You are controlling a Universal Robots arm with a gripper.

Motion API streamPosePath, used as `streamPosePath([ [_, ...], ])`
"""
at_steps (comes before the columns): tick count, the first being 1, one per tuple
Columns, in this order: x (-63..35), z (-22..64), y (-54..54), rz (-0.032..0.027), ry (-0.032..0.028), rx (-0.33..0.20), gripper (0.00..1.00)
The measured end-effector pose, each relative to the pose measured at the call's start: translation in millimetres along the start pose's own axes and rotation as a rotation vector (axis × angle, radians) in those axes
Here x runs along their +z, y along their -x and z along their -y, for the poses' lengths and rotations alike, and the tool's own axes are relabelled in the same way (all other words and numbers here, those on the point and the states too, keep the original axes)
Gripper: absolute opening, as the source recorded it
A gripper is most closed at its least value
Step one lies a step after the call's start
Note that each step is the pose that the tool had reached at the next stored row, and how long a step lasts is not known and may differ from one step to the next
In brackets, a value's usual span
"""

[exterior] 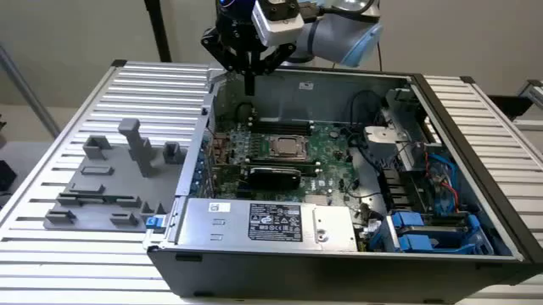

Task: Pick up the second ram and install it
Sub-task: 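Reach for the second ram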

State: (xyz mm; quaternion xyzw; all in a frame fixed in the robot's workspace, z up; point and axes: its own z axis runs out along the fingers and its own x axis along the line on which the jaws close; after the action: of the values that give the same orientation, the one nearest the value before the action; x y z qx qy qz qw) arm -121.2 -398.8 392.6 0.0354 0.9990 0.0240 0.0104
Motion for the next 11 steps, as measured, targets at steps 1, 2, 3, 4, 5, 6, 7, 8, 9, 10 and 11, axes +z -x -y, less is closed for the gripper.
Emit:
streamPosePath([
  [1, 0.0, 0.0, 0.0, 0.0000, 0.0000, 0.000, 0.00],
  [2, 0.0, 0.0, 0.0, 0.0000, 0.0000, 0.000, 0.00],
  [3, 0.0, 0.0, 0.0, 0.0000, 0.0000, 0.000, 0.00],
  [4, 0.0, 0.0, 0.0, 0.0000, 0.0000, 0.000, 0.00],
  [5, 0.0, 0.0, 0.0, 0.0000, 0.0000, 0.000, 0.00],
  [6, 0.0, 0.0, 0.0, 0.0000, 0.0000, 0.000, 0.00],
  [7, 0.0, 0.0, 0.0, 0.0000, 0.0000, 0.000, 0.00],
  [8, 0.0, 0.0, 0.0, 0.0000, 0.0000, 0.000, 0.00],
  [9, 0.0, 0.0, 0.0, 0.0001, 0.0000, 0.000, 0.00],
  [10, 0.0, 0.0, 0.0, 0.0000, 0.0000, 0.000, 0.00],
  [11, -0.1, 0.1, -0.7, 0.0000, 0.0000, 0.000, 0.00],
])
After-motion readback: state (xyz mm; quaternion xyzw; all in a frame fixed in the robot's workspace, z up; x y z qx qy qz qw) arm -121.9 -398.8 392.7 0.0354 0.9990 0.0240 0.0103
